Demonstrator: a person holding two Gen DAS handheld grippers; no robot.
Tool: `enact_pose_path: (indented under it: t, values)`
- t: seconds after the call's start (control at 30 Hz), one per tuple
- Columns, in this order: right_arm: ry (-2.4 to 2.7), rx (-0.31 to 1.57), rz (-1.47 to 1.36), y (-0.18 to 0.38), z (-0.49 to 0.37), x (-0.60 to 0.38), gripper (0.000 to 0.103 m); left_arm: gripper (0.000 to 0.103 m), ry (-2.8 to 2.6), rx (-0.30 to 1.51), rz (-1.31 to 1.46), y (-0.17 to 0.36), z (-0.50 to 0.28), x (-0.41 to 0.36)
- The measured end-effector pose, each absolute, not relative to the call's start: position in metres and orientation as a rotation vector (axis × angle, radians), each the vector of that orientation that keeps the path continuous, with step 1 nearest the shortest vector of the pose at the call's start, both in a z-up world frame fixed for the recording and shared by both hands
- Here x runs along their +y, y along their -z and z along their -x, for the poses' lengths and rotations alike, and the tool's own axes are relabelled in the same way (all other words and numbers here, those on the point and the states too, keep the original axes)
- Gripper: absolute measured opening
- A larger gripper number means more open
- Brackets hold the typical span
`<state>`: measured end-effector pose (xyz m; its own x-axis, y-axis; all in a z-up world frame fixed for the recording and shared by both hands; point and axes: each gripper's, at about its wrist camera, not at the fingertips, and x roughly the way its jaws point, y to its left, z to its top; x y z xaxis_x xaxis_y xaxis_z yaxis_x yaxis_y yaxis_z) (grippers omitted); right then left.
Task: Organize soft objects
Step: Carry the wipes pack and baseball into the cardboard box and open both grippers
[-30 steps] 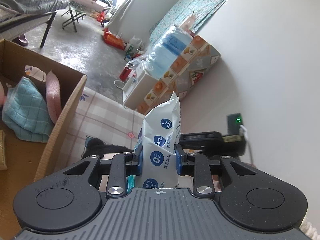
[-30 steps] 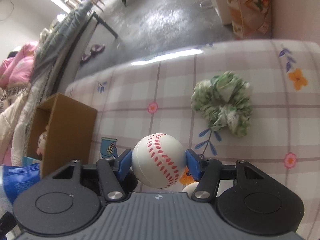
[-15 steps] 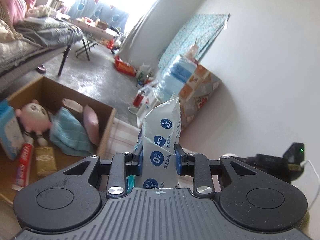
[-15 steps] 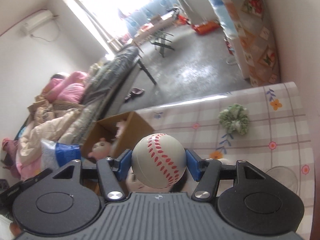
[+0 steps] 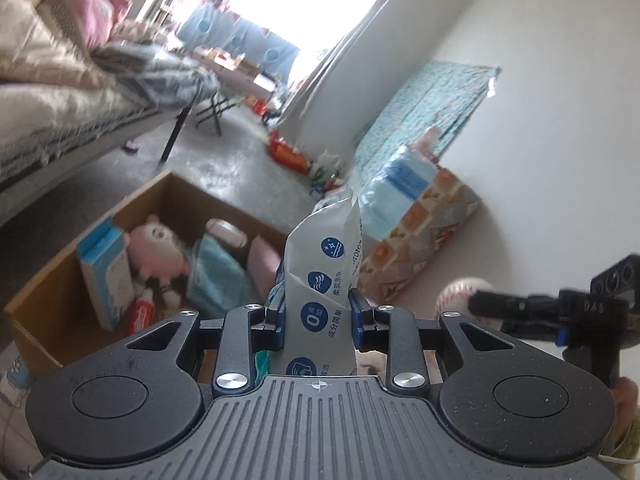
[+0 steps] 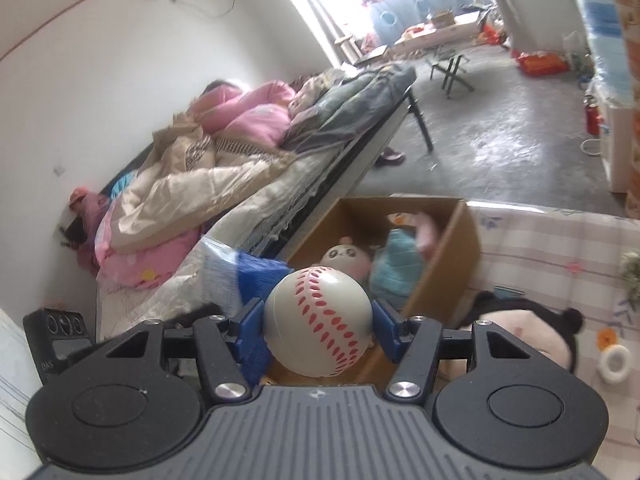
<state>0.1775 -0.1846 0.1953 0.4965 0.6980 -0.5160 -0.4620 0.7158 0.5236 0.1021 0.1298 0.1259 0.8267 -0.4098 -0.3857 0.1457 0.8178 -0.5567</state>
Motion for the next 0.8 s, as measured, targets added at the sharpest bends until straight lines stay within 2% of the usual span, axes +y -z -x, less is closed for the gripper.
enact_pose_path:
  t: [0.37, 0.53, 0.8]
  values:
    - [-0.656, 1.008, -0.219, -0.126, -0.268, -0.088, 0.062, 0.028, 0.283, 0.82, 0.577, -0.031, -0.183, 0.129]
    - [-0.615, 1.083, -0.165, -0.101, -0.294, -0.072, 0.062, 0.028, 0.254, 0.9, 0.531, -0.01, -0.206, 0.113]
    - [-0.62, 1.096, -0.127, -0.089, -0.313, -0.058, 0.062, 0.029, 0.249, 0.964, 0.558, 0.013, -0.223, 0.098]
